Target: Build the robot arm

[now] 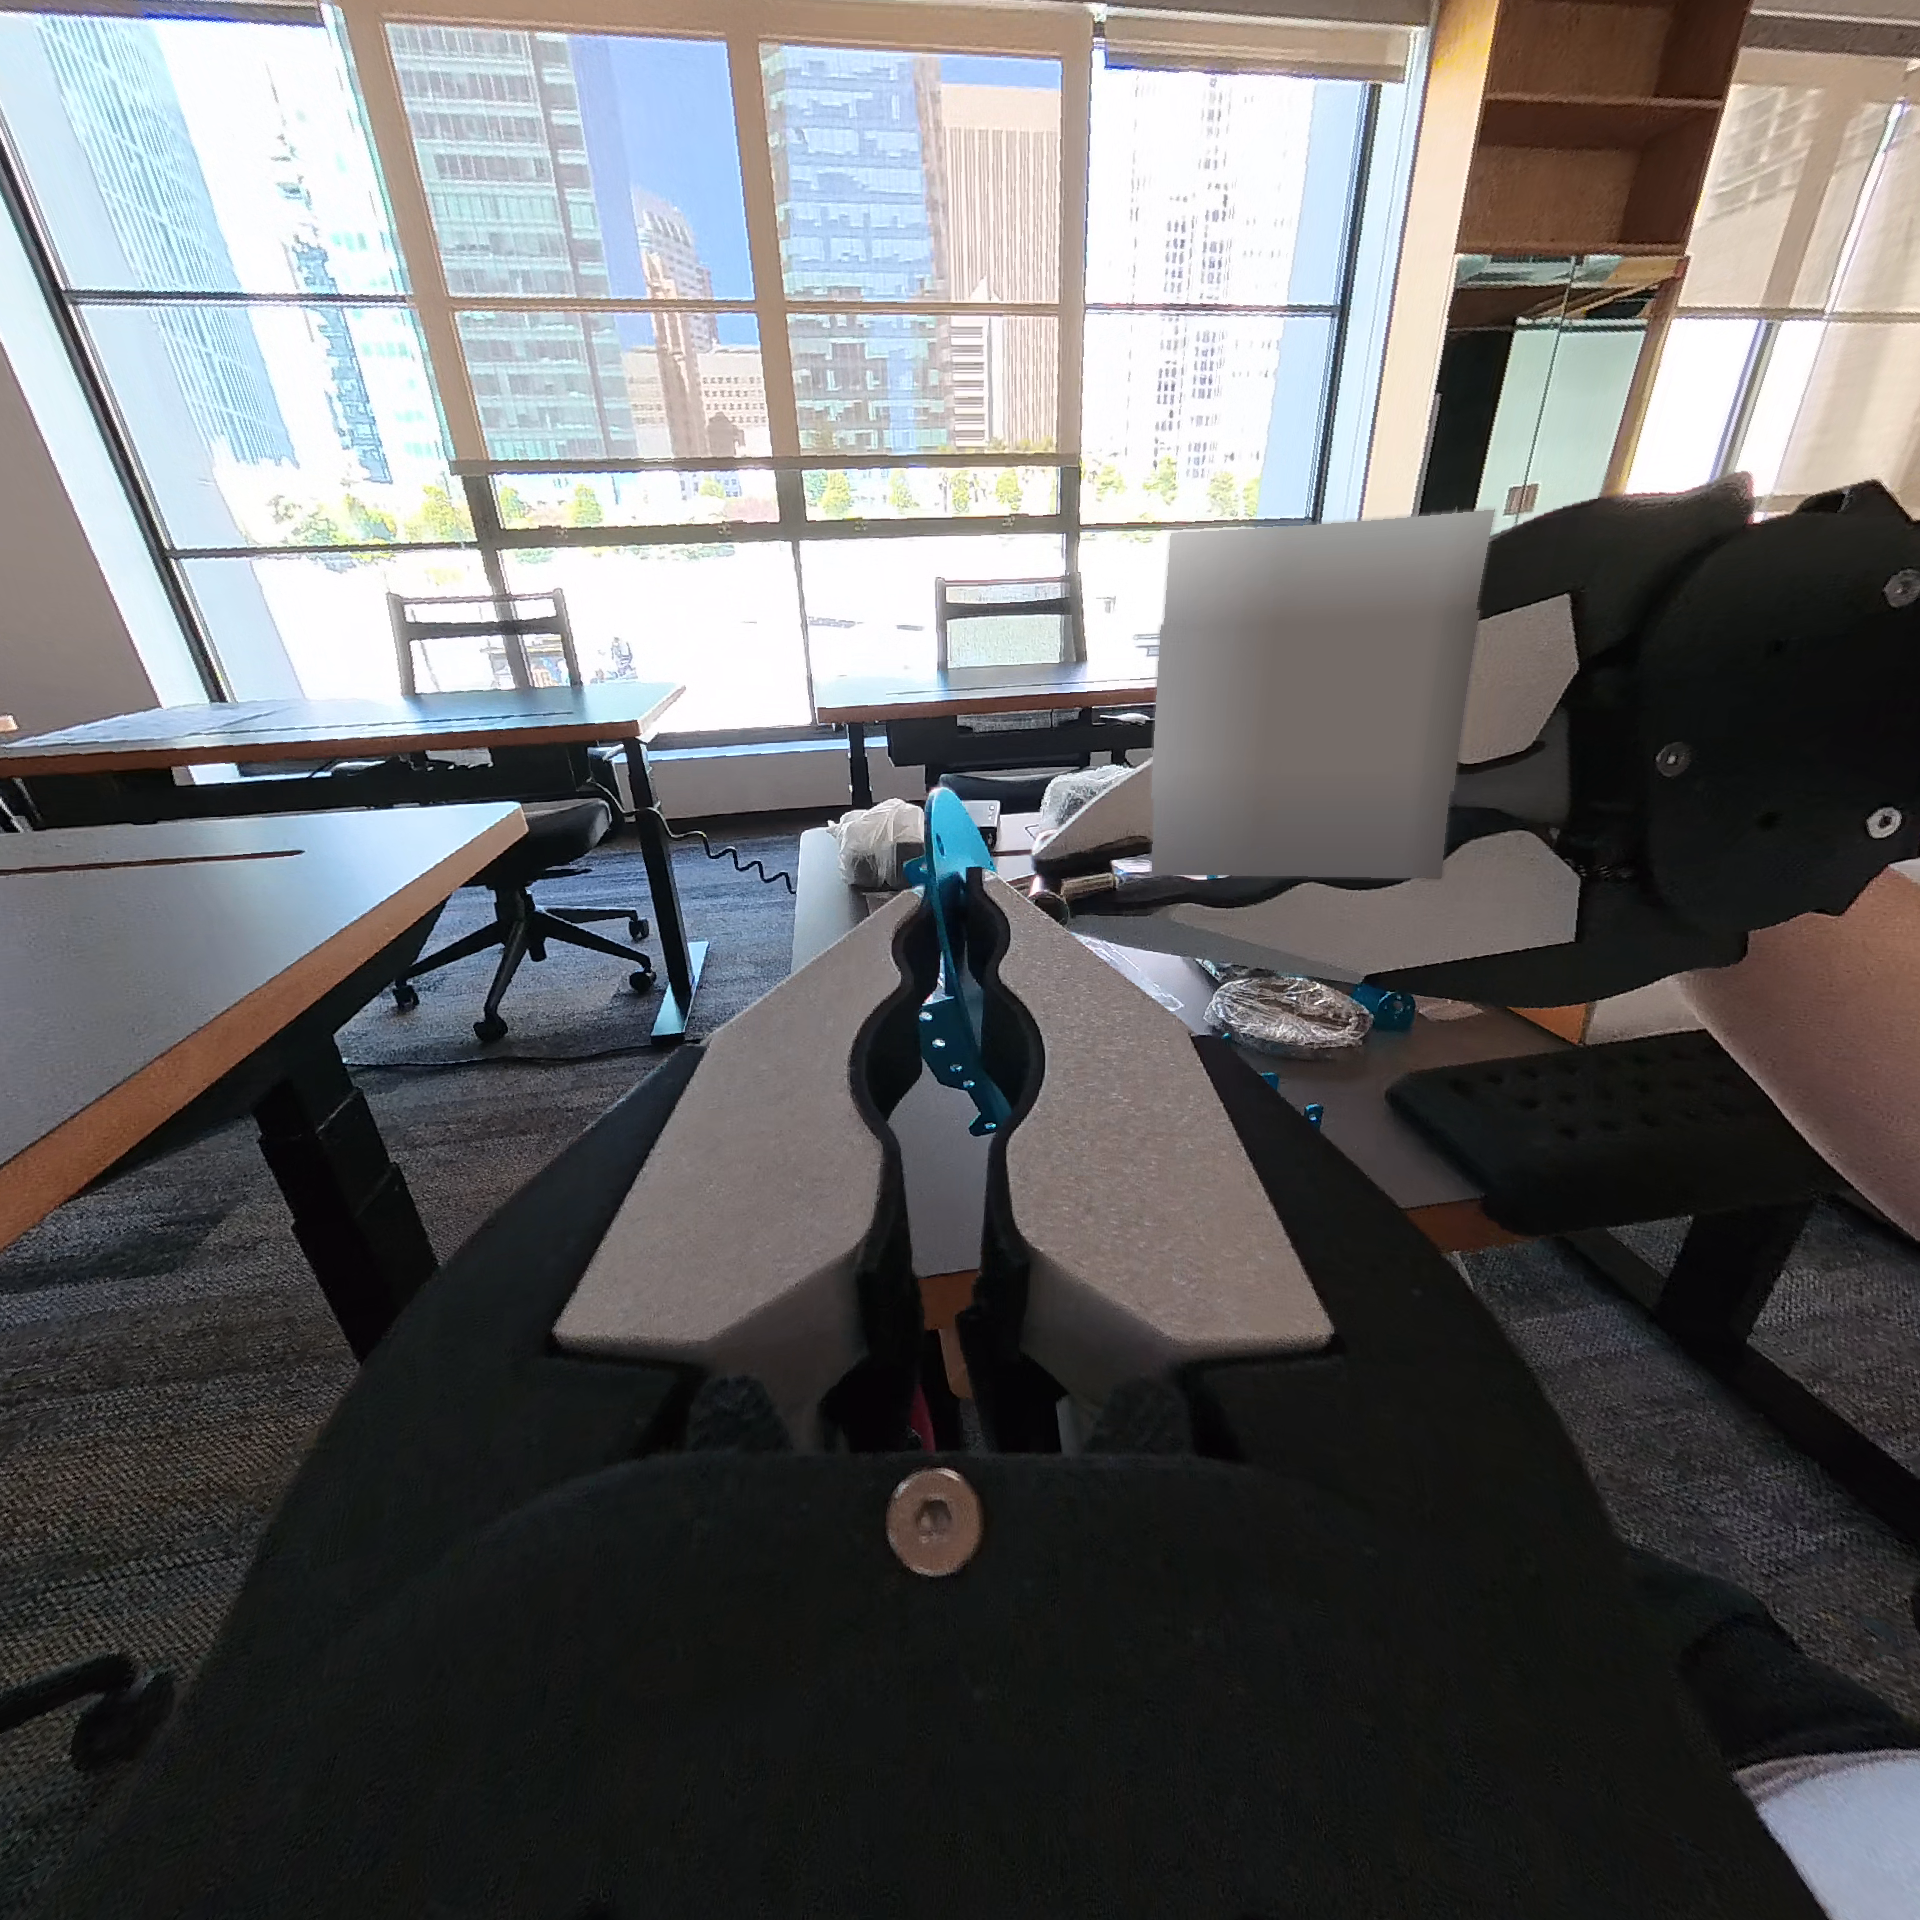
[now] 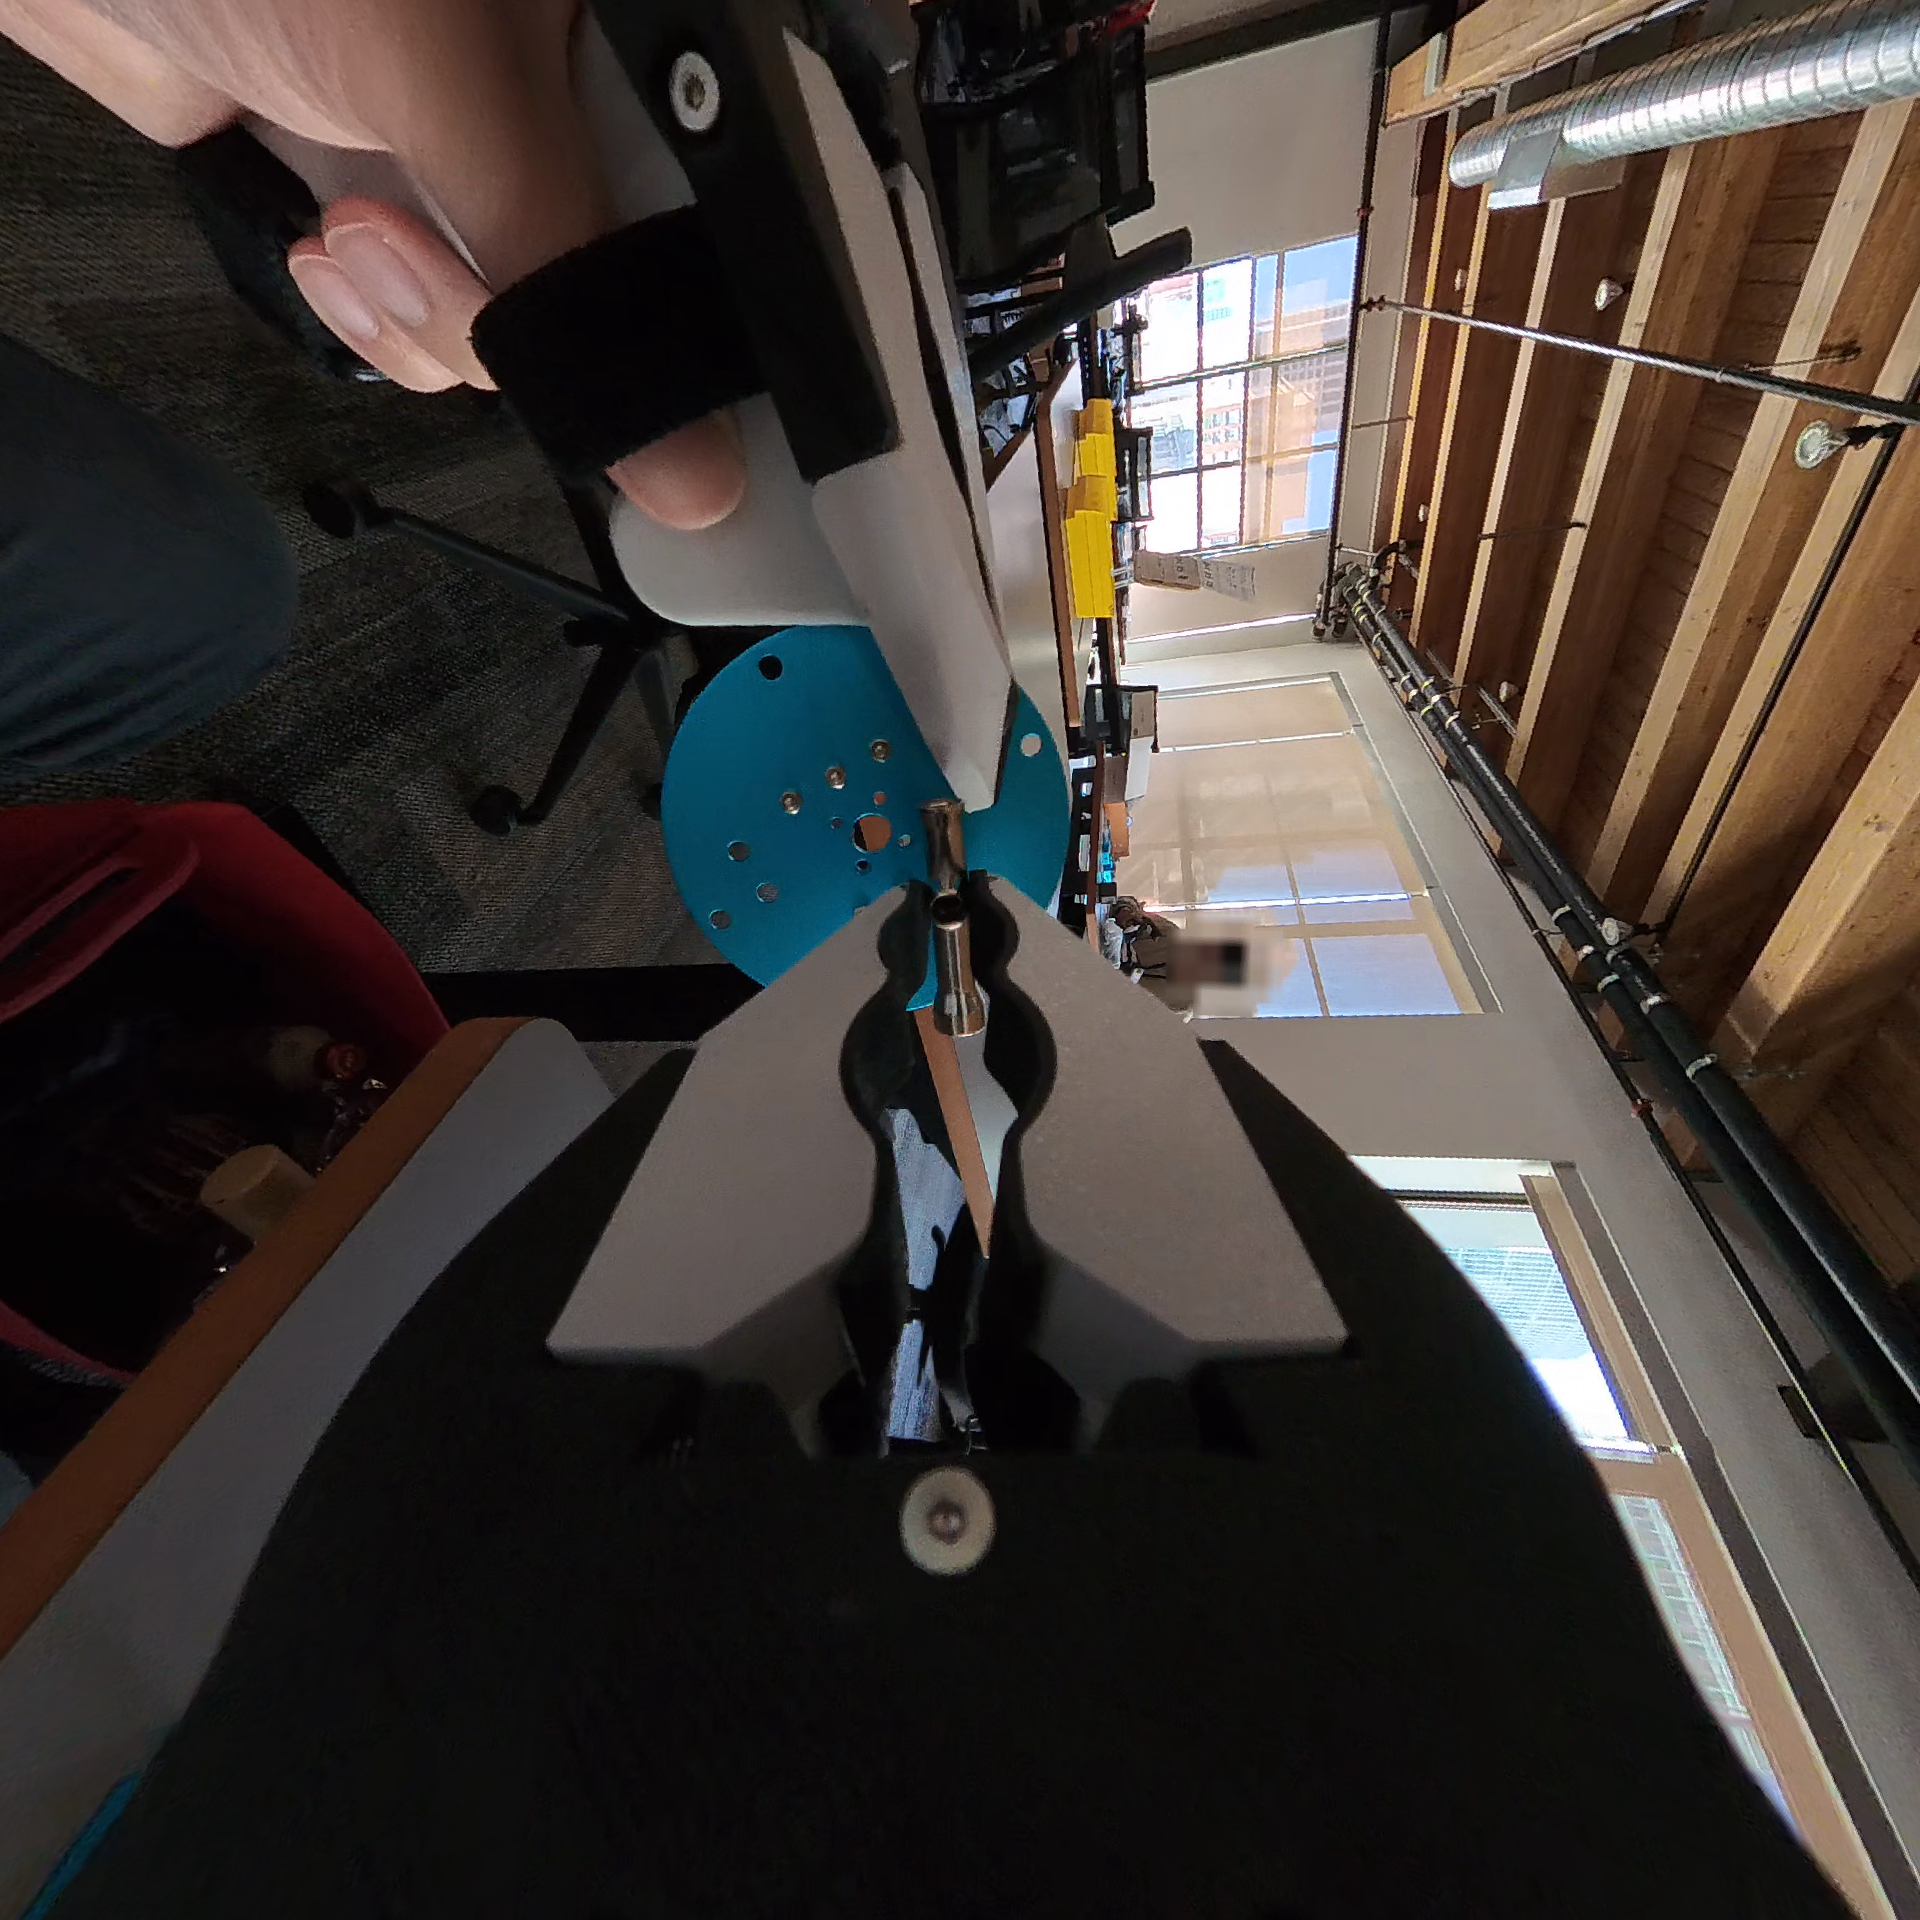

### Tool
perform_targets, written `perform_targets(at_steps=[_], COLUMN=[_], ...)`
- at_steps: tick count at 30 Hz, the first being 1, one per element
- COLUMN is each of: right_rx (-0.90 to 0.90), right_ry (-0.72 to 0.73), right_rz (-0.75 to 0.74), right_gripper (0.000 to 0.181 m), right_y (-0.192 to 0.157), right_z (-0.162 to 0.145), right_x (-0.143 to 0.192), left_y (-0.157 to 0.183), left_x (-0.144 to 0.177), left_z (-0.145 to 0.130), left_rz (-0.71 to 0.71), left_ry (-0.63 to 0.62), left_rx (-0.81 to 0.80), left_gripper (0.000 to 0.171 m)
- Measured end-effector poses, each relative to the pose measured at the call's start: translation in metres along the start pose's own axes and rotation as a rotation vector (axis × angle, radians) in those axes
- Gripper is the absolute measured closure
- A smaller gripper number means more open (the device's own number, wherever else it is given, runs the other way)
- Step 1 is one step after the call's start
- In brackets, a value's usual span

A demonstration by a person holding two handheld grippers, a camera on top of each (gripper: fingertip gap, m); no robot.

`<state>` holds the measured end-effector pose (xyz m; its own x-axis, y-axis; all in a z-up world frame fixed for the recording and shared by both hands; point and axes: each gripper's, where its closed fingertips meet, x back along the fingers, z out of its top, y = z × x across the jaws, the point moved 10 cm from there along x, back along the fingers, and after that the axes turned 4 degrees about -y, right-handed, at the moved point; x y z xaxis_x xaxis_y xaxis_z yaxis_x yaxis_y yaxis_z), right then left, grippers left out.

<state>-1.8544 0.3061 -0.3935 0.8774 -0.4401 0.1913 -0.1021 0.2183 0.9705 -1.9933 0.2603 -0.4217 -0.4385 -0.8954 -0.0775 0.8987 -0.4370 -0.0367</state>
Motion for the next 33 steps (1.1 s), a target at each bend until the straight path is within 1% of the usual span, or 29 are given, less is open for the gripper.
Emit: perform_targets(at_steps=[6,9,11,14,18,20,23,28,33], right_rx=[0.017,0.08,0.095,0.069,0.105,0.089,0.021,0.015,-0.033], right_ry=[-0.008,-0.056,-0.062,-0.043,-0.083,-0.071,-0.044,-0.064,-0.074], right_rz=[-0.013,-0.001,0.015,-0.006,-0.072,-0.103,-0.121,-0.161,-0.182], right_gripper=[0.175,0.175,0.175,0.175,0.175,0.174,0.175,0.174,0.174], right_y=[0.0,-0.002,-0.002,0.001,-0.002,-0.005,-0.006,-0.007,-0.005], right_z=[0.001,0.002,0.002,0.002,0.0,-0.006,-0.012,-0.011,-0.009], right_x=[0.0,-0.003,-0.004,-0.003,-0.008,-0.011,-0.013,-0.017,-0.018], left_y=[0.0,0.002,0.003,0.001,-0.002,-0.003,-0.005,-0.007,-0.008], left_x=[0.0,-0.002,-0.002,-0.001,-0.008,-0.012,-0.015,-0.017,-0.017], left_z=[0.001,0.0,0.0,0.005,0.006,0.006,0.006,0.008,0.011], left_rz=[-0.005,0.016,0.027,0.022,0.039,0.039,0.039,0.057,0.06], left_ry=[0.005,-0.028,-0.05,-0.042,-0.034,-0.047,-0.054,-0.052,-0.041], left_rx=[0.003,-0.028,-0.051,0.014,0.087,0.097,0.115,0.107,0.104], left_gripper=[0.17,0.169,0.169,0.169,0.169,0.168,0.168,0.168,0.168])
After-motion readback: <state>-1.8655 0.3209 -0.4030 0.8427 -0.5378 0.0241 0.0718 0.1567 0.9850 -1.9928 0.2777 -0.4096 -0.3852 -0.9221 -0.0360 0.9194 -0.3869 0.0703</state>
